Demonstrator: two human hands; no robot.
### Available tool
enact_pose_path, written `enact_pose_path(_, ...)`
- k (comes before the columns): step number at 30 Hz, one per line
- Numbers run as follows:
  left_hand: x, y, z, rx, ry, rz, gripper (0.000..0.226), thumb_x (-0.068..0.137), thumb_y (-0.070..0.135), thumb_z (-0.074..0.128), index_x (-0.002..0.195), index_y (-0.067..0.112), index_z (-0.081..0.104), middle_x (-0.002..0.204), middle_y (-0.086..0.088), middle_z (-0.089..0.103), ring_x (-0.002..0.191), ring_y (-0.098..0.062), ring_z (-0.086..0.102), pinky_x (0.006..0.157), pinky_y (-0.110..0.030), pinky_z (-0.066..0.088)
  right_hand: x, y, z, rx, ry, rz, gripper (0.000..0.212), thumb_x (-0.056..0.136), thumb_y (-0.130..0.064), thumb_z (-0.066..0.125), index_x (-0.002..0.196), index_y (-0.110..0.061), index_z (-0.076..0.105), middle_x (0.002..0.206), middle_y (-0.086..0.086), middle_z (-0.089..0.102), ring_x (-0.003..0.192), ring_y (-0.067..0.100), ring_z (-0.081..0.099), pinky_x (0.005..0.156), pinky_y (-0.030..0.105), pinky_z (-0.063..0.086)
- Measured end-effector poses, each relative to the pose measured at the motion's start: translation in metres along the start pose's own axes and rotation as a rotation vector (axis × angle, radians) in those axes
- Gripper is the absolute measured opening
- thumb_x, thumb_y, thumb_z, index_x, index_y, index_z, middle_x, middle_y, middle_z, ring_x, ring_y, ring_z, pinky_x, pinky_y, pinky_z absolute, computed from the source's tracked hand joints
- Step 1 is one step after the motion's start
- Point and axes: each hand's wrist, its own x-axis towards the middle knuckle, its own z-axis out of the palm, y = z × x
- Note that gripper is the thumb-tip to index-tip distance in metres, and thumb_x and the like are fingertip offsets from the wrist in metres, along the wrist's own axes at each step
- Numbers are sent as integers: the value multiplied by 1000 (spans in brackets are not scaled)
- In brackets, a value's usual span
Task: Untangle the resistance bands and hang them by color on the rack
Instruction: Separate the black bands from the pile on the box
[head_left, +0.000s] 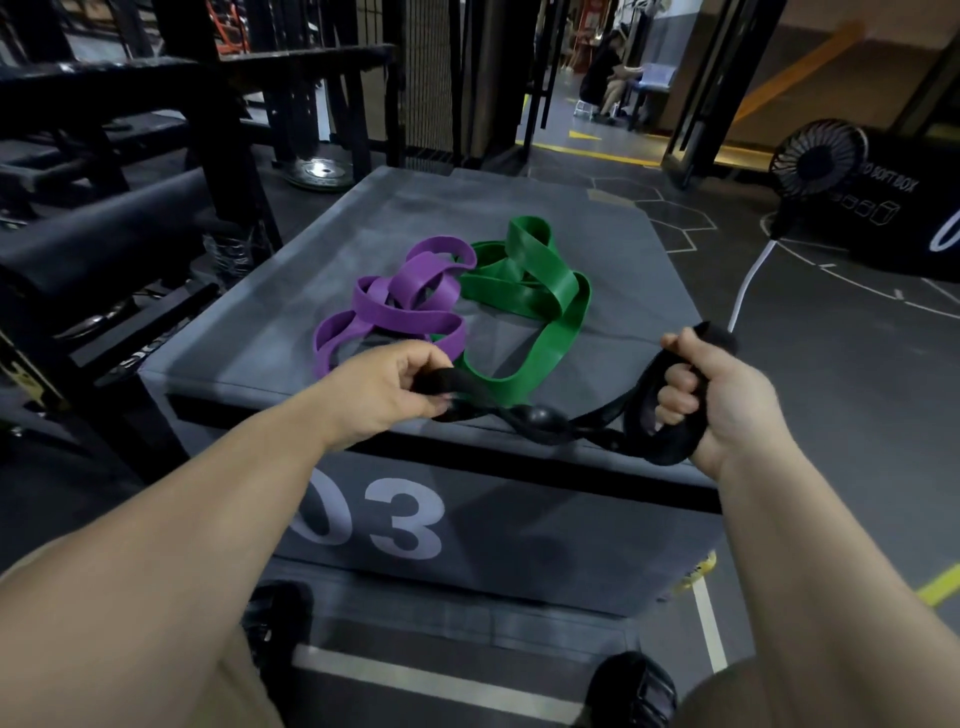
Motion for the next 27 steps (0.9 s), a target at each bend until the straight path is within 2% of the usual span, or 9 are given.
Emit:
enact_pose_path(4, 1, 5, 14, -252, -137, -50, 34, 88, -17, 48, 102, 10, 62, 85, 4, 67, 81, -3, 63, 76, -15, 50, -10, 22, 15, -231, -142, 30, 15, 97, -21, 53, 107, -10, 49, 46, -4, 37, 34, 9, 29, 36, 18, 26)
enact_pose_path(7, 5, 10, 27, -359, -166, -56, 25, 94, -6, 44, 105, 9, 61, 82, 3, 68, 77, -8, 64, 75, -19, 52, -23, 32, 23, -332, -250, 59, 16, 97, -20, 53, 107, -8, 48, 48, -2, 40, 36, 12, 31, 39, 20, 28)
enact_pose_path(11, 9, 12, 38, -346, -38, -80, 21, 98, 3, 46, 100, 12, 64, 77, 3, 65, 74, -6, 61, 74, -20, 49, -38, 35, 26, -324, -334, 100, 12, 97, -19, 53, 91, -10, 48, 50, 0, 42, 40, 15, 34, 42, 23, 30)
enact_pose_path(14, 8, 15, 45, -310, 39, -83, 20, 98, 3, 45, 98, 12, 63, 74, 0, 64, 67, -5, 61, 64, -17, 49, -44, 33, 28, -322, -378, 90, 18, 96, -20, 53, 82, -12, 44, 54, 2, 47, 42, 17, 36, 44, 26, 31)
enact_pose_path(17, 5, 18, 52, -287, 79, -105, 20, 99, 2, 42, 93, 13, 58, 75, -3, 57, 54, -7, 57, 52, -17, 46, -47, 31, 35, -299, -427, 94, 20, 85, -26, 58, 81, -10, 46, 58, 4, 53, 41, 17, 39, 44, 25, 34)
enact_pose_path(20, 7, 17, 56, -278, 139, -136, 15, 99, 5, 43, 97, 11, 56, 78, -4, 56, 52, -11, 51, 48, -19, 44, -48, 35, 42, -307, -518, 112, 25, 80, -28, 61, 82, -5, 51, 62, 5, 60, 42, 16, 44, 47, 25, 39)
enact_pose_path(22, 9, 16, 59, -316, 151, -153, 12, 100, 7, 45, 102, 7, 57, 77, -4, 59, 57, -13, 53, 48, -19, 45, -47, 41, 48, -301, -541, 134, 23, 80, -25, 66, 83, -5, 56, 67, 6, 63, 46, 17, 50, 52, 28, 43)
enact_pose_path(25, 10, 16, 62, -356, 164, -183, 10, 98, 13, 50, 100, 12, 60, 78, -1, 65, 67, -11, 61, 59, -21, 49, -43, 49, 57, -277, -494, 166, 18, 82, -26, 62, 86, -8, 60, 65, 2, 65, 53, 14, 58, 53, 27, 47)
enact_pose_path(27, 11, 16, 63, -376, 161, -224, 8, 98, 16, 52, 98, 17, 60, 81, 1, 65, 72, -9, 61, 62, -21, 49, -38, 54, 60, -248, -485, 165, 15, 85, -24, 61, 90, -10, 64, 72, 2, 70, 63, 15, 66, 64, 30, 54)
